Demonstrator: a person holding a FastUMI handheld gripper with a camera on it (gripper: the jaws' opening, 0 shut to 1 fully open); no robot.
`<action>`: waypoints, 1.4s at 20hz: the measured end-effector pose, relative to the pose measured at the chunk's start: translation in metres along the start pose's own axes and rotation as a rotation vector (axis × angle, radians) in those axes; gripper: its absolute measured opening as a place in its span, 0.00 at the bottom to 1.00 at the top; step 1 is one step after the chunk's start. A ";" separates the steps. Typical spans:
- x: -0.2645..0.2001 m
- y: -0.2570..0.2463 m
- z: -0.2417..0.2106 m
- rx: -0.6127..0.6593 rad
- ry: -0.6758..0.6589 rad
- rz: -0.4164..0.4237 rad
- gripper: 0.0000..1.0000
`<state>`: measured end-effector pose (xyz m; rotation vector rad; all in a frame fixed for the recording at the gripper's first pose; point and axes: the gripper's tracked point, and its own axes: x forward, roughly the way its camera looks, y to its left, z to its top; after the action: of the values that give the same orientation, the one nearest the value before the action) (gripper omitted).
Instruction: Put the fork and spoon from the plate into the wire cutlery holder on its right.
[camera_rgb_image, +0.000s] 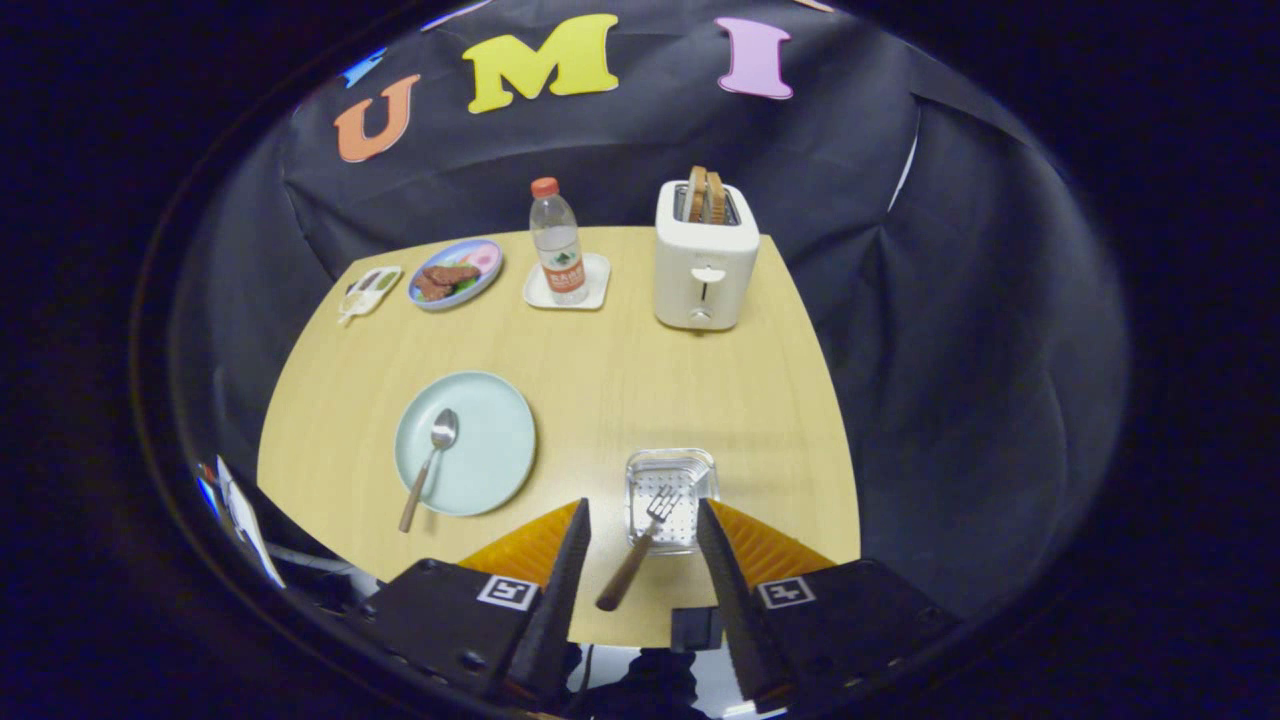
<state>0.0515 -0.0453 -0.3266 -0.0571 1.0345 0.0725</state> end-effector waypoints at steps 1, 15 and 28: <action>0.000 0.012 0.002 -0.002 -0.013 0.014 0.75; 0.061 0.188 -0.073 0.009 0.093 0.108 0.94; 0.117 0.246 -0.130 0.133 0.108 0.017 0.79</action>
<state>-0.0213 0.1927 -0.4970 0.0699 1.1454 0.0163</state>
